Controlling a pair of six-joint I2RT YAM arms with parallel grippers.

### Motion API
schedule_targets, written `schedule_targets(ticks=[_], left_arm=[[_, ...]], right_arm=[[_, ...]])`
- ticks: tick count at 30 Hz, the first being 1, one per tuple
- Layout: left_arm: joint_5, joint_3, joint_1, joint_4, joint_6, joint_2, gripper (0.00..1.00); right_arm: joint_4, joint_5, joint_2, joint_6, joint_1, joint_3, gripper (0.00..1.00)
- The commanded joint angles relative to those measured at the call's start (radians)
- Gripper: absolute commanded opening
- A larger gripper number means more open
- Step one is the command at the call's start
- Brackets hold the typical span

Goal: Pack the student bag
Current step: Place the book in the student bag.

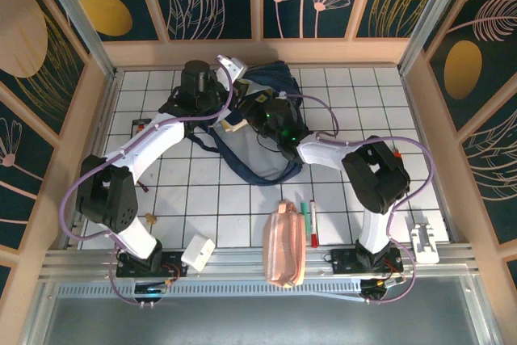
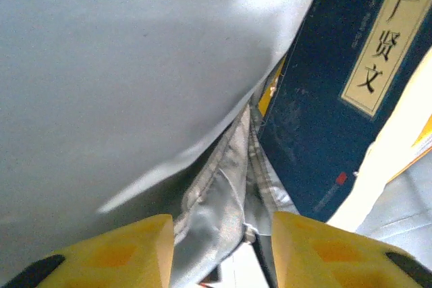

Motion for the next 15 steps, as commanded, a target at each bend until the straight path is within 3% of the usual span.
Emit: schedule_targets(ticks=[1, 3, 7, 15], left_arm=[[0.043, 0.019, -0.006, 0.135, -0.030, -0.062, 0.00], [0.032, 0.013, -0.006, 0.137, -0.030, -0.061, 0.00], [0.026, 0.010, -0.006, 0.137, -0.026, -0.060, 0.00], [0.038, 0.024, -0.006, 0.135, -0.025, -0.053, 0.00]], right_arm=[[-0.115, -0.092, 0.045, -0.099, -0.007, 0.001, 0.18], [-0.099, -0.090, 0.076, -0.140, -0.001, 0.023, 0.08], [-0.133, -0.055, 0.144, -0.184, 0.012, 0.090, 0.06], [-0.010, -0.017, 0.251, -0.200, 0.029, 0.132, 0.03]])
